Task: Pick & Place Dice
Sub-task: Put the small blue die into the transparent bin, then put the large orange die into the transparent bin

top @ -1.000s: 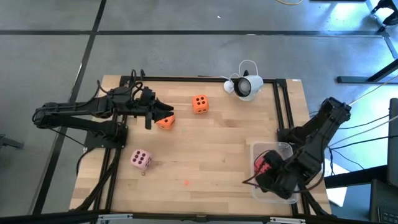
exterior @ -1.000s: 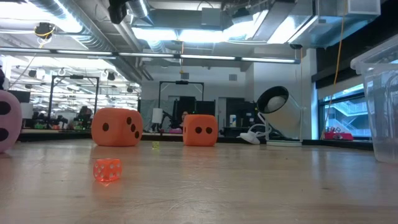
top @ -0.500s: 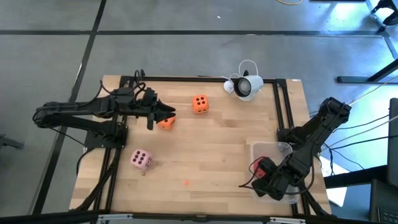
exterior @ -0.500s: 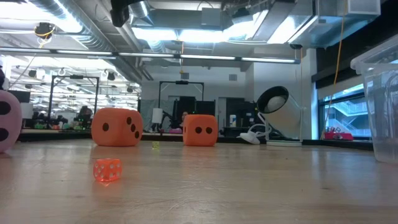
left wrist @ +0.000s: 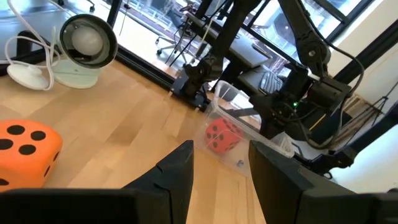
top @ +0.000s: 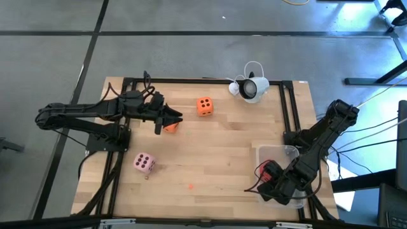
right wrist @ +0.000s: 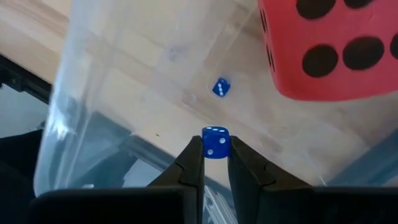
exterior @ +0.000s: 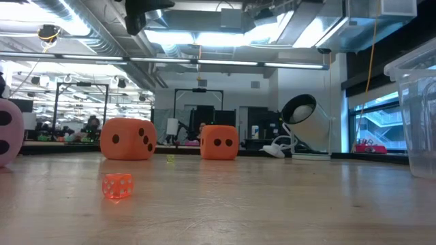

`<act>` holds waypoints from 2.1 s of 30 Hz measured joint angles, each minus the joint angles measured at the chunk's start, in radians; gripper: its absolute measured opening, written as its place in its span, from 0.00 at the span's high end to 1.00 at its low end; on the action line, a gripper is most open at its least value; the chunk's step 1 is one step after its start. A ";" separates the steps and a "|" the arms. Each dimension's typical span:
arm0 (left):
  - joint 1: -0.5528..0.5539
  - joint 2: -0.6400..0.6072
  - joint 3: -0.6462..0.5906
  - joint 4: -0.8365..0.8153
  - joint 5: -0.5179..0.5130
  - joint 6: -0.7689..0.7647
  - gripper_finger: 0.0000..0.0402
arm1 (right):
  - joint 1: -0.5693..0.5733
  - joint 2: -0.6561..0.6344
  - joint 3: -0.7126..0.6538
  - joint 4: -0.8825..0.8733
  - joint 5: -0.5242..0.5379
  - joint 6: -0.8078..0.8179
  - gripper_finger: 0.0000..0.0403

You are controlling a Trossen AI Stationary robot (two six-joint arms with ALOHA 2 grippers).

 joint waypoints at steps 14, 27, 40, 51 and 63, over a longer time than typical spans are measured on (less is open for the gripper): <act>0.000 -0.001 0.000 0.000 0.042 -0.013 0.63 | 0.000 0.000 0.000 0.000 0.009 -0.013 0.88; 0.000 -0.001 0.000 0.000 0.042 -0.016 0.63 | 0.000 0.000 0.000 -0.027 -0.025 0.047 0.41; 0.000 -0.001 0.000 0.000 0.043 -0.016 0.63 | -0.005 0.002 -0.001 -0.068 -0.037 0.066 0.23; 0.056 0.031 0.140 -0.188 0.042 0.084 0.63 | 0.031 -0.042 0.144 -0.153 0.080 0.038 0.32; 0.104 0.264 0.461 -0.524 0.042 0.474 0.63 | 0.032 -0.045 0.346 -0.216 0.684 -0.211 0.38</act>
